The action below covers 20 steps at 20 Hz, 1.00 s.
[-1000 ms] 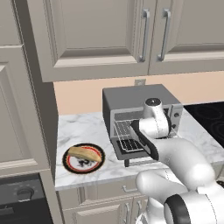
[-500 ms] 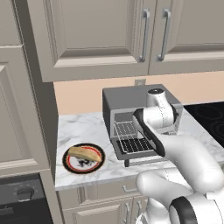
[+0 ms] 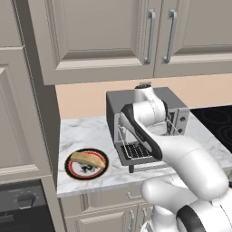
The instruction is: Pull the toaster oven rack outwards. Pick up the baguette from the plate and place it on the toaster oven rack. Close the toaster oven door fully and set the temperature to the lowest setting.
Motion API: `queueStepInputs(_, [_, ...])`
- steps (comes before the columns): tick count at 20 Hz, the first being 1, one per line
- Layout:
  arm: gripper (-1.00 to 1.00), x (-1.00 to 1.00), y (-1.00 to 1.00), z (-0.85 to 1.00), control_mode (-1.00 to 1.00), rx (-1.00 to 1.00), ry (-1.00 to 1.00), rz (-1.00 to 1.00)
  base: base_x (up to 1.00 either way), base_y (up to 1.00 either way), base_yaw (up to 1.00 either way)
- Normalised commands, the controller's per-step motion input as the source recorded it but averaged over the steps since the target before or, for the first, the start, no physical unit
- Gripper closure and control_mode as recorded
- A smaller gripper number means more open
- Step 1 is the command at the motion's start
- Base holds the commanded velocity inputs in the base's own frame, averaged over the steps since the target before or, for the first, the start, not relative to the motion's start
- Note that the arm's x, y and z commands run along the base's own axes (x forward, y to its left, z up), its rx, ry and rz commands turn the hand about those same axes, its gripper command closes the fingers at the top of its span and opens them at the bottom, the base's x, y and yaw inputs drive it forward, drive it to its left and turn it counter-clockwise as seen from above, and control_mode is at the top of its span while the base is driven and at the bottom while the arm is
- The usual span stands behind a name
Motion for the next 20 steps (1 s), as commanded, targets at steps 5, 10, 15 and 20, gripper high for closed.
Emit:
queueStepInputs(5, [-1.0, -0.03, 1.0, -0.12, -1.0, 0.0, 0.0, 0.3, 0.0, 0.0, 0.0])
queueStepInputs(10, [-1.0, -0.06, 0.95, -0.14, -1.0, -0.01, -0.02, 0.41, 0.0, 0.0, 0.0])
queueStepInputs(15, [-1.0, 0.09, 0.69, -0.16, -1.0, 0.01, 0.0, 0.32, 0.0, 0.0, 0.0])
queueStepInputs(20, [-1.0, 0.27, 0.65, -0.14, -1.0, 0.0, 0.0, 0.09, 0.0, 0.0, 0.0])
